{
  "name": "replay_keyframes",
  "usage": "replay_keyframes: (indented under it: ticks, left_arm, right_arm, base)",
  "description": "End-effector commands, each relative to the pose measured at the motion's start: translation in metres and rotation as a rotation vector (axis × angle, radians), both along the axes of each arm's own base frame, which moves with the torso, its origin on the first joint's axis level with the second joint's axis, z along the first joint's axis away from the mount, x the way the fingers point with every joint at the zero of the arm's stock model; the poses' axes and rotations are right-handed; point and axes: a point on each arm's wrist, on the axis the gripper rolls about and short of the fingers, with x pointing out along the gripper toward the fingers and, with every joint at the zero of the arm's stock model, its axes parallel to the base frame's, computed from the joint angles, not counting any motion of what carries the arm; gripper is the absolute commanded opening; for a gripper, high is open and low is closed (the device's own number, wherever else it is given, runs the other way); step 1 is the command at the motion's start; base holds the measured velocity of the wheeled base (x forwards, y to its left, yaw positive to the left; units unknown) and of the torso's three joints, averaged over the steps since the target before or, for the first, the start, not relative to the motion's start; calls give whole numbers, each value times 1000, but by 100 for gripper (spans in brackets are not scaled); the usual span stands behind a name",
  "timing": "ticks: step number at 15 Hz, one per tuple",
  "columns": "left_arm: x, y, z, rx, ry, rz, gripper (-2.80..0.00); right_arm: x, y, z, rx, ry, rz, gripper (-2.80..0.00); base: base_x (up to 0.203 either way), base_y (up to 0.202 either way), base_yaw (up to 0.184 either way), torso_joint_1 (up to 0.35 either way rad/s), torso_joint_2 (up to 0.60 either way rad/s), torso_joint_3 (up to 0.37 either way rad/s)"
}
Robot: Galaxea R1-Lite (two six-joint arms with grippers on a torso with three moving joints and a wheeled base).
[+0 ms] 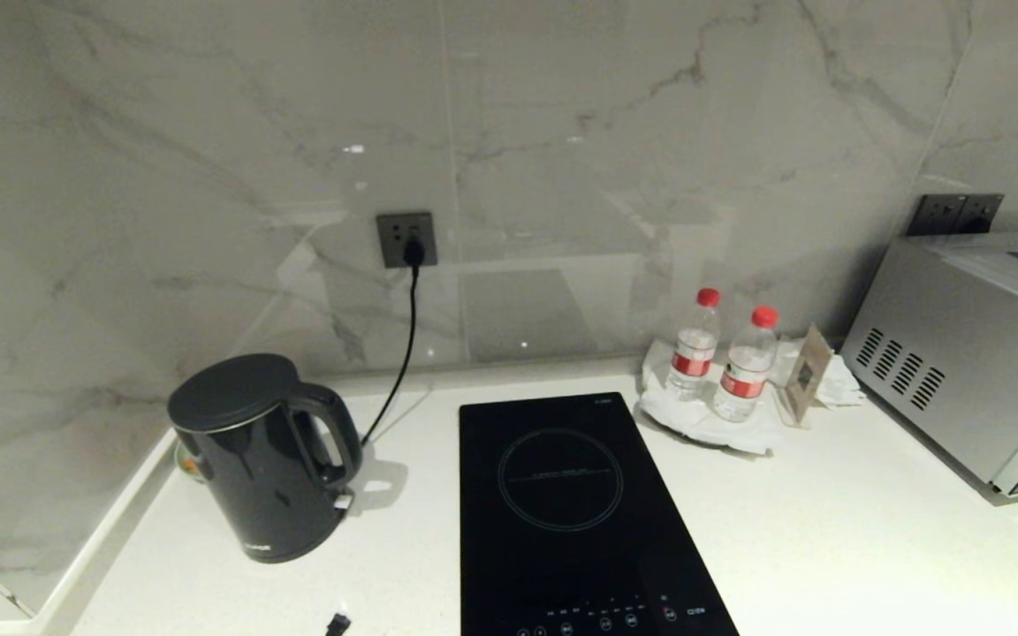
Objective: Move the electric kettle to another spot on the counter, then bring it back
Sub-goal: Pick up the kettle
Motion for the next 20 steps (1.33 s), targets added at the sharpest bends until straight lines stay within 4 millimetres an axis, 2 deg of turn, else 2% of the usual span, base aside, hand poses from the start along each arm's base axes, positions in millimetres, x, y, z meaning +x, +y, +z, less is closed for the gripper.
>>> replay_keyframes:
  ticks: [1,12,20]
  left_arm:
    - [0,0,-1,-1,4,0,-280]
    - [-1,0,-2,-4,41,5,-280]
    - [-1,0,-2,-6,43,5,-280]
  right_arm:
    - [0,0,0,0,0,0,-280]
    - [0,0,0,-2,0,0,-280]
    - [0,0,0,-2,0,0,-280]
  base:
    - [0,0,0,0,0,0]
    - [0,0,0,0,0,-7]
    - [0,0,0,3,1,-179]
